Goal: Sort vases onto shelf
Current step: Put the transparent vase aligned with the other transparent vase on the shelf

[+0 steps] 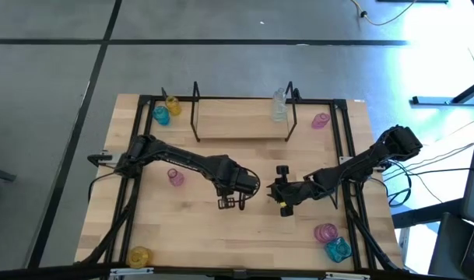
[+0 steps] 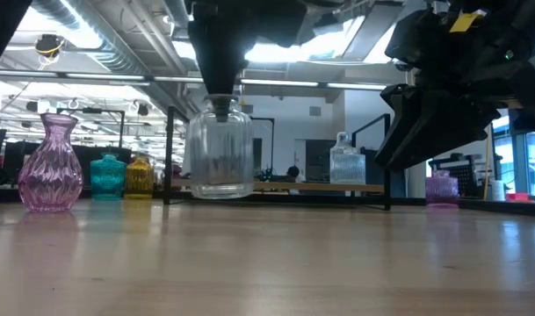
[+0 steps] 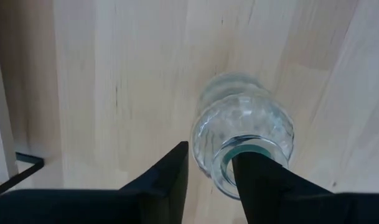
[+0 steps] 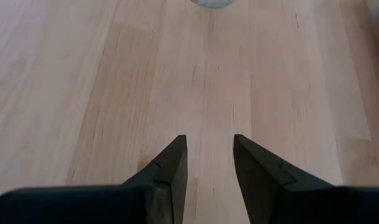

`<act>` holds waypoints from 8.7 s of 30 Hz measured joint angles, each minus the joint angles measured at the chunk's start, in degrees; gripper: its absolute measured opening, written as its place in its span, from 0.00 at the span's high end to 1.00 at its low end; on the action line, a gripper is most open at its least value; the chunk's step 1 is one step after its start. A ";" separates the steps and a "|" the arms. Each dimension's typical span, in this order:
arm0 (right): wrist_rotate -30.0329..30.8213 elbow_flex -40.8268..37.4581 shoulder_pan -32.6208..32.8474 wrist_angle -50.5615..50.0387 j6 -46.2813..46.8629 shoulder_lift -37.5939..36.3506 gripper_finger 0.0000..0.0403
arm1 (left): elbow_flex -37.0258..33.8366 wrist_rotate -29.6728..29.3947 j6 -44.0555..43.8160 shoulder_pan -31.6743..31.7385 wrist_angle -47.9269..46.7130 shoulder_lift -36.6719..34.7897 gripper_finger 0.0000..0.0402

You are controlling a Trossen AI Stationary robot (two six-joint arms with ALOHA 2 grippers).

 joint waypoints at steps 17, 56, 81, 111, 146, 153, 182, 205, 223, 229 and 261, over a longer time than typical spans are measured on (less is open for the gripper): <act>-0.02 0.00 0.01 -0.03 0.12 0.00 0.71 | 0.02 -1.10 1.14 0.04 2.49 -0.04 0.71; 6.27 0.02 -0.03 31.42 -6.61 10.27 0.71 | -3.61 -2.44 3.58 1.18 10.04 -0.66 0.72; 4.71 6.76 -1.38 31.61 -5.43 10.25 0.30 | -63.15 -16.46 11.73 -4.74 71.85 -36.96 0.72; -1.15 15.89 -8.63 24.84 9.46 20.52 0.37 | -77.64 -10.62 16.33 -4.87 105.50 -24.98 0.72; 6.39 15.82 -8.64 12.02 8.74 12.03 0.69 | -77.61 -10.51 16.57 -4.87 105.41 -24.98 0.72; 13.46 15.85 -8.64 3.49 9.51 5.02 0.69 | -77.61 -10.51 16.57 -4.86 105.28 -24.98 0.72; 17.07 15.85 -28.55 -16.67 9.32 -2.99 0.69 | -77.61 -10.53 16.57 -4.87 105.20 -24.98 0.72; 8.52 10.23 -39.22 -7.53 4.02 -3.04 0.69 | -77.61 -10.53 16.57 -4.86 104.21 -24.98 0.72; 7.45 10.25 -39.53 -7.86 1.55 -3.02 0.69 | -77.61 -10.53 16.57 -4.87 104.28 -24.98 0.72; 7.50 10.25 -39.53 -7.88 2.18 -3.02 0.68 | -77.61 -10.53 16.57 -4.87 104.30 -24.98 0.72; 12.60 10.27 -39.42 -7.60 1.21 -3.02 0.46 | -77.59 -10.55 16.56 -4.86 104.34 -24.98 0.72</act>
